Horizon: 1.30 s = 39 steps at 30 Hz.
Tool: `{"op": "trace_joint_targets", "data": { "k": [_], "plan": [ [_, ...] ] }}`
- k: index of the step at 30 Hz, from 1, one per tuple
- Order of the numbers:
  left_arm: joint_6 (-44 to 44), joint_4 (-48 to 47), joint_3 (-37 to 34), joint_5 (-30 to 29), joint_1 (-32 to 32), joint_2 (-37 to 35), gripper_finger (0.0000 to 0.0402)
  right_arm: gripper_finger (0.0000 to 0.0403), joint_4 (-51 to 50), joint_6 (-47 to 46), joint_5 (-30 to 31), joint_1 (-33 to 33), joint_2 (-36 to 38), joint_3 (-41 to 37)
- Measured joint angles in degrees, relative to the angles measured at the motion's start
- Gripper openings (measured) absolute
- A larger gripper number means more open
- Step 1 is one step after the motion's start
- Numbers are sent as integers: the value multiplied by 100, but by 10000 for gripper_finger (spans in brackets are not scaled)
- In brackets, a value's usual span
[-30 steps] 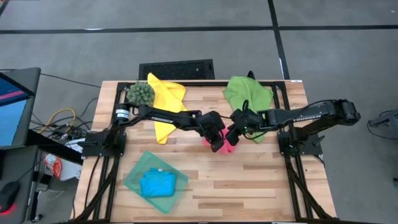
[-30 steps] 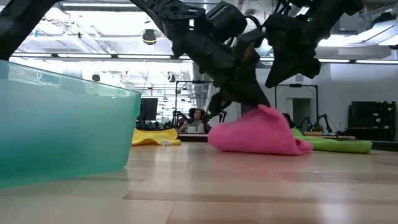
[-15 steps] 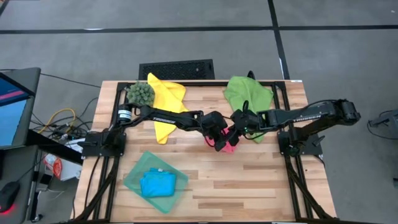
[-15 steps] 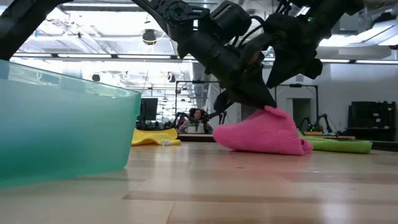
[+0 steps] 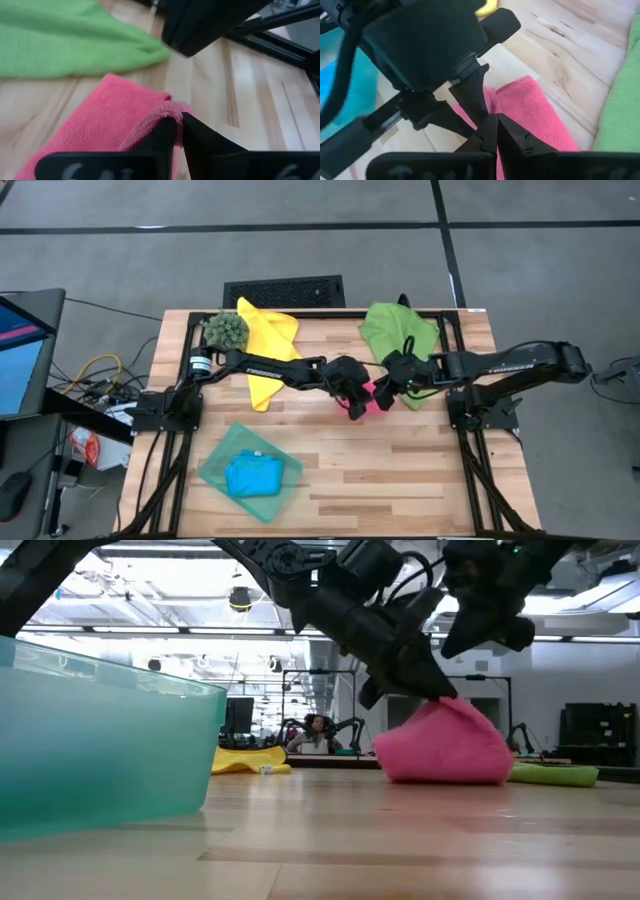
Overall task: Fold microfiber towels
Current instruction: Fold the pink microfiber towel
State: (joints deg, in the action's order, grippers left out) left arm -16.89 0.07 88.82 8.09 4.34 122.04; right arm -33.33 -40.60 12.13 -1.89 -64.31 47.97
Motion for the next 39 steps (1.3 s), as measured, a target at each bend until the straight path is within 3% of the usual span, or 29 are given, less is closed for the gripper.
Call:
{"op": "trace_joint_targets", "data": {
  "k": [7,10,18,23,27,33,39],
  "plan": [
    [93,95,0,-6,54,0,54,51,-1046,-311,-60,-15,267,2],
    [125,93,0,-2,55,0,75,79,-1265,-253,-47,-72,255,2],
    [93,93,-2,-250,54,0,115,174,-956,1145,380,-632,-276,2],
    [171,88,-2,-258,54,0,118,219,-906,1088,639,-756,-719,-10],
    [488,-205,-10,-257,124,-61,118,237,-244,1060,546,-809,-820,-441],
    [146,-1210,-5,-97,648,-702,118,240,1015,639,81,-604,-436,-1326],
    [117,-1289,0,222,1057,-1381,118,240,1768,585,128,-165,-211,-1989]
  ]
}}
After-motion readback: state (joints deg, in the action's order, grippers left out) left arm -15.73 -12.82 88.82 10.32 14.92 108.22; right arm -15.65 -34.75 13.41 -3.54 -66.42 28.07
